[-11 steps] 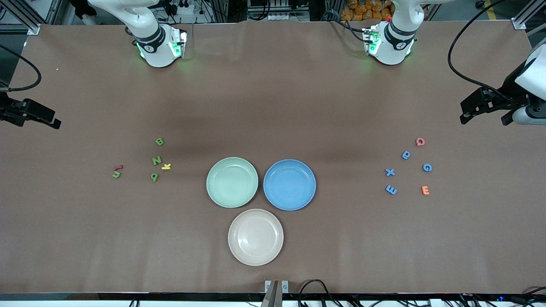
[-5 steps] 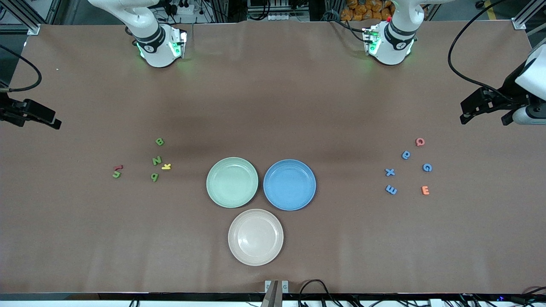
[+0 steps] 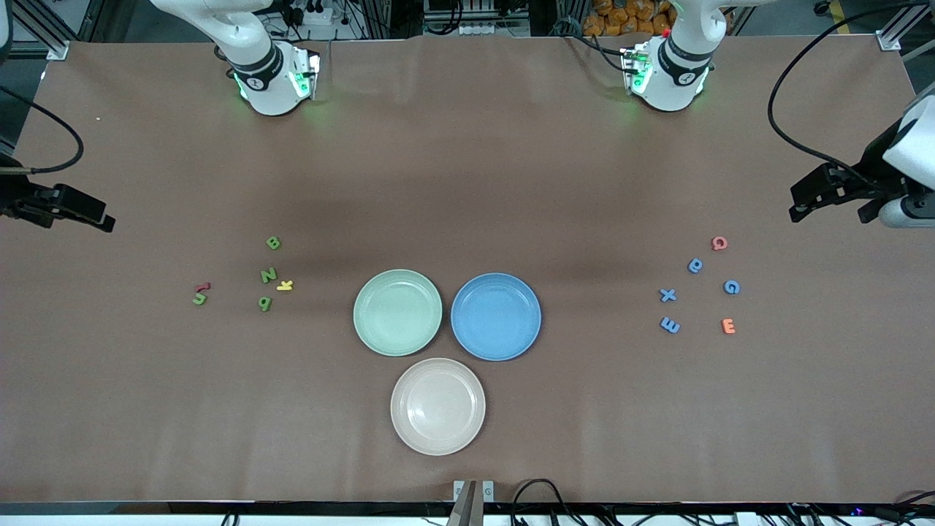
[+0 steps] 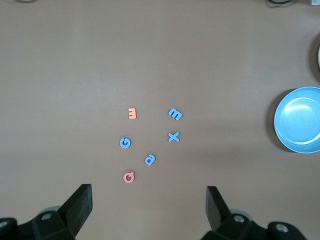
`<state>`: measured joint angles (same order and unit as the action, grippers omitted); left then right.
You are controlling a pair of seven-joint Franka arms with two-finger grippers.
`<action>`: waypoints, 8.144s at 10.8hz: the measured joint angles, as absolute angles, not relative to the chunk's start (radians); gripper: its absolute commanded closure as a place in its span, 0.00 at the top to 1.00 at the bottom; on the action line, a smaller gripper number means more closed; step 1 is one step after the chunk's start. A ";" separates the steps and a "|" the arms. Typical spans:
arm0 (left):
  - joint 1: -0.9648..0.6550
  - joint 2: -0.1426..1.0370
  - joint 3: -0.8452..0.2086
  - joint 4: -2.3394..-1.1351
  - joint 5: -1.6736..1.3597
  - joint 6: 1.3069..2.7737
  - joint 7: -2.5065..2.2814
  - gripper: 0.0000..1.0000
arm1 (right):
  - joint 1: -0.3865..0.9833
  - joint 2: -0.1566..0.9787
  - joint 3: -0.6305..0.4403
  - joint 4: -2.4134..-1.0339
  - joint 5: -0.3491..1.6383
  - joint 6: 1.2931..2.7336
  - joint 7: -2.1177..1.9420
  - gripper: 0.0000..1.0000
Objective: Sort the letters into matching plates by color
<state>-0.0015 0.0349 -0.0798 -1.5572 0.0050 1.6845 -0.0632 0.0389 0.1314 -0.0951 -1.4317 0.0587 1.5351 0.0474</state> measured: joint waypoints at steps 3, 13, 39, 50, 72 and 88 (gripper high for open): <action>0.006 0.037 -0.079 -1.638 0.004 1.738 -0.063 1.00 | 0.052 0.148 -0.087 -1.432 0.059 1.545 0.050 1.00; 0.002 0.120 -0.081 -1.940 0.004 2.066 -0.104 1.00 | 0.119 0.155 -0.071 -1.873 0.060 2.082 -0.036 1.00; 0.152 0.472 -0.084 -2.134 0.195 2.591 0.046 1.00 | 0.097 0.383 -0.015 -2.311 -0.040 2.688 -0.441 1.00; 0.211 0.490 -0.086 -2.121 0.195 2.592 0.099 0.00 | 0.095 0.398 -0.009 -2.322 -0.082 2.737 -0.443 0.36; -0.039 0.488 -0.393 -1.914 0.195 2.348 -0.760 0.00 | 0.245 0.341 0.116 -2.117 0.135 2.526 -0.045 0.09; -0.307 0.732 -0.379 -1.572 0.199 2.347 -1.314 1.00 | 0.401 0.532 0.055 -1.892 0.114 2.425 0.034 1.00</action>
